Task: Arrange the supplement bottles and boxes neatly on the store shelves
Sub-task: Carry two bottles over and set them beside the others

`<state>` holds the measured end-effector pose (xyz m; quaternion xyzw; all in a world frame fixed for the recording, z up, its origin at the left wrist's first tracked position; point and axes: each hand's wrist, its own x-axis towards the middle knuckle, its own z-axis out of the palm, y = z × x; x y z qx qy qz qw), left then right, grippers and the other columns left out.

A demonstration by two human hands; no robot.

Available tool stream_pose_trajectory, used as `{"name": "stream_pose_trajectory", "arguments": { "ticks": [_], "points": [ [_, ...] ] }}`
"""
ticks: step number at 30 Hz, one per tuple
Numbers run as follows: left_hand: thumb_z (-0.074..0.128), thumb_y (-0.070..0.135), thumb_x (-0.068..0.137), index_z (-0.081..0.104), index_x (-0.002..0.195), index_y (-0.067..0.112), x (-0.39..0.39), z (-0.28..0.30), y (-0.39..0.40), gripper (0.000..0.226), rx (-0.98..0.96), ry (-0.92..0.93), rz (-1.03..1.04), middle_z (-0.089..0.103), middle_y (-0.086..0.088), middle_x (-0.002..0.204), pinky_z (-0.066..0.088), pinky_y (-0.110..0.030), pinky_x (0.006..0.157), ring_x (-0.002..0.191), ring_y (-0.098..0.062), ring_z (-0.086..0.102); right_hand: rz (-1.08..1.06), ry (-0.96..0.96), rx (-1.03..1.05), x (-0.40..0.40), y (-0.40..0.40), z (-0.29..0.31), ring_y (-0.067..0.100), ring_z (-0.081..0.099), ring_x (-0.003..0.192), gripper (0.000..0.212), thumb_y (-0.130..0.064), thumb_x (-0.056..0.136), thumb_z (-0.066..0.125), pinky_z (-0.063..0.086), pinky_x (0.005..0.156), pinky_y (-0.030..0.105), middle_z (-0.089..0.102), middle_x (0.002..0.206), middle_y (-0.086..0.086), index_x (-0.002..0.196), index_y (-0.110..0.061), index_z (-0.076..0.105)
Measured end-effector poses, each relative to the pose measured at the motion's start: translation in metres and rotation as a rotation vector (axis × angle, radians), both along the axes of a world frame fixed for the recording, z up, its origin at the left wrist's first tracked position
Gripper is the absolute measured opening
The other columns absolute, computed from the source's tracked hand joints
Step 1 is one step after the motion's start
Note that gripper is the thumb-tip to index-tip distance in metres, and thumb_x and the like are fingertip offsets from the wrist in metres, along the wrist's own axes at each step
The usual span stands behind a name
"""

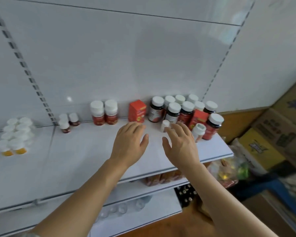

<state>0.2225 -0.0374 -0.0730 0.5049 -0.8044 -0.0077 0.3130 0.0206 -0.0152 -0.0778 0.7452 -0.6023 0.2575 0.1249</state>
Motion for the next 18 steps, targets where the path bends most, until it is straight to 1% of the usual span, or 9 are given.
{"name": "stream_pose_trajectory", "arguments": {
  "ticks": [2, 4, 8, 10, 12, 14, 16, 18],
  "points": [
    [0.046, 0.033, 0.093, 0.067, 0.111, 0.007, -0.030, 0.000, 0.000, 0.038, 0.016, 0.016, -0.031, 0.069, -0.007, 0.108, 0.051, -0.039, 0.087, 0.103, -0.027, 0.063, -0.043, -0.021, -0.013, -0.033, 0.001, 0.002, 0.039, 0.053, 0.123, 0.035, -0.027, 0.092, 0.054, 0.049, 0.095, 0.052, 0.064, 0.123, 0.013, 0.118, -0.008, 0.067],
    [0.048, 0.031, 0.092, 0.067, 0.109, 0.008, -0.054, 0.001, -0.003, 0.034, 0.029, 0.029, -0.069, 0.069, -0.005, 0.104, 0.052, -0.038, 0.082, 0.097, -0.026, 0.063, -0.110, -0.032, -0.033, -0.063, -0.002, 0.005, 0.040, 0.055, 0.115, 0.035, -0.024, 0.089, 0.056, 0.050, 0.090, 0.052, 0.063, 0.123, 0.014, 0.117, -0.008, 0.067],
    [0.046, 0.033, 0.092, 0.068, 0.109, 0.009, -0.093, -0.001, -0.018, 0.036, 0.084, 0.062, -0.113, 0.069, -0.003, 0.106, 0.053, -0.037, 0.080, 0.097, -0.026, 0.062, -0.226, -0.053, -0.053, -0.105, -0.008, 0.006, 0.040, 0.055, 0.100, 0.034, -0.014, 0.085, 0.066, 0.051, 0.082, 0.050, 0.063, 0.120, 0.015, 0.118, -0.006, 0.067],
    [0.051, 0.032, 0.092, 0.068, 0.111, 0.009, -0.112, -0.004, -0.024, 0.035, 0.116, 0.078, -0.148, 0.069, -0.004, 0.108, 0.053, -0.038, 0.081, 0.099, -0.027, 0.063, -0.270, -0.071, -0.063, -0.118, -0.009, 0.007, 0.039, 0.054, 0.097, 0.033, -0.011, 0.083, 0.068, 0.051, 0.078, 0.049, 0.062, 0.116, 0.014, 0.116, -0.007, 0.066],
    [0.059, 0.028, 0.092, 0.067, 0.114, 0.008, -0.130, -0.007, -0.030, 0.031, 0.147, 0.100, -0.193, 0.068, -0.006, 0.112, 0.053, -0.039, 0.083, 0.103, -0.028, 0.063, -0.329, -0.099, -0.058, -0.132, -0.013, 0.010, 0.039, 0.054, 0.100, 0.035, -0.009, 0.083, 0.066, 0.050, 0.080, 0.049, 0.060, 0.117, 0.014, 0.118, -0.007, 0.065],
    [0.064, 0.026, 0.092, 0.065, 0.117, 0.010, -0.147, -0.009, -0.034, 0.030, 0.195, 0.124, -0.224, 0.067, -0.005, 0.117, 0.053, -0.039, 0.084, 0.108, -0.027, 0.061, -0.366, -0.106, -0.021, -0.146, -0.015, 0.011, 0.038, 0.052, 0.107, 0.041, -0.009, 0.085, 0.064, 0.050, 0.086, 0.049, 0.058, 0.124, 0.014, 0.125, -0.007, 0.061],
    [0.064, 0.029, 0.093, 0.062, 0.122, 0.012, -0.163, -0.009, -0.038, 0.033, 0.255, 0.145, -0.237, 0.064, -0.003, 0.122, 0.050, -0.037, 0.086, 0.113, -0.025, 0.058, -0.350, -0.113, 0.032, -0.159, -0.018, 0.012, 0.038, 0.051, 0.114, 0.046, -0.010, 0.087, 0.063, 0.050, 0.092, 0.050, 0.055, 0.130, 0.014, 0.133, -0.007, 0.056],
    [0.062, 0.032, 0.094, 0.058, 0.125, 0.015, -0.176, -0.012, -0.043, 0.036, 0.313, 0.161, -0.239, 0.062, -0.002, 0.125, 0.048, -0.035, 0.085, 0.116, -0.023, 0.055, -0.338, -0.157, 0.121, -0.171, -0.021, 0.010, 0.037, 0.048, 0.122, 0.053, -0.013, 0.090, 0.063, 0.049, 0.099, 0.048, 0.051, 0.138, 0.012, 0.141, -0.010, 0.049]
  ]
}}
